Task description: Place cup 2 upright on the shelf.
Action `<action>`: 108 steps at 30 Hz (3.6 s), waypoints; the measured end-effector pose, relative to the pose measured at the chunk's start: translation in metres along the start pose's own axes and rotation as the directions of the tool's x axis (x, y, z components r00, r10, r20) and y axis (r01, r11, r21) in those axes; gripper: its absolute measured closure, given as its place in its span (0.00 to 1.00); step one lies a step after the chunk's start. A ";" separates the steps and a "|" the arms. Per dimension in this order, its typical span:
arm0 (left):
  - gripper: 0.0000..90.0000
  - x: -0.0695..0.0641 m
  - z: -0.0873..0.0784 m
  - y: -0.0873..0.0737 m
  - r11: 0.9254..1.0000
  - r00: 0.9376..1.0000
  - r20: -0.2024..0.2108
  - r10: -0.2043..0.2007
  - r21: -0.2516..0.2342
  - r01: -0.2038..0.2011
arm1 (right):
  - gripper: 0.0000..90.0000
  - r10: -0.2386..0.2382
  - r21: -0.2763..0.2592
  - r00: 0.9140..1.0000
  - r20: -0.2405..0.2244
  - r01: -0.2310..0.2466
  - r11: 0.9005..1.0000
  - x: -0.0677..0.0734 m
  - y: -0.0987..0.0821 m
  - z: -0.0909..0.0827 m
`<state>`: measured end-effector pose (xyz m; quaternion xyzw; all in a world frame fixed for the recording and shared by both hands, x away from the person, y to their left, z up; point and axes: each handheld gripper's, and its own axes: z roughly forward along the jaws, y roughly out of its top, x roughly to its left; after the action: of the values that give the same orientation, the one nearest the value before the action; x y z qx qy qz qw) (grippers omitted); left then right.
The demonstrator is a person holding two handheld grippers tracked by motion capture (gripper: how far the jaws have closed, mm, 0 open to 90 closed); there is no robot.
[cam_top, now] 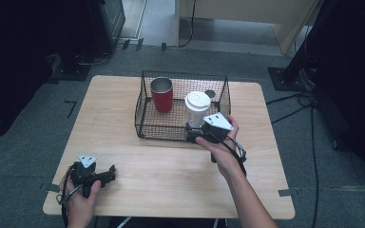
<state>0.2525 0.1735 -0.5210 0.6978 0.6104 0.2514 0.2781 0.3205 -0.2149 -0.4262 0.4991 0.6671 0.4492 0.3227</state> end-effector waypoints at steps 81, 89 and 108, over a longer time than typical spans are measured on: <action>0.00 0.000 0.000 0.000 1.000 1.000 0.000 0.001 0.001 -0.001 | 0.00 0.151 0.152 0.959 0.238 -0.191 0.970 -0.146 -0.153 -0.120; 0.00 0.000 0.000 0.000 1.000 1.000 0.000 0.001 0.002 -0.001 | 0.00 0.136 0.242 0.953 0.271 -0.204 0.949 -0.158 -0.157 -0.122; 0.00 0.000 0.000 0.000 1.000 1.000 0.000 0.000 0.001 0.000 | 0.00 0.097 0.340 0.974 0.206 -0.164 0.926 -0.162 -0.158 -0.116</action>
<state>0.2524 0.1735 -0.5210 0.6980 0.6105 0.2510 0.2776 0.2065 -0.4177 -0.5294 0.6324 0.6691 0.2935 0.2574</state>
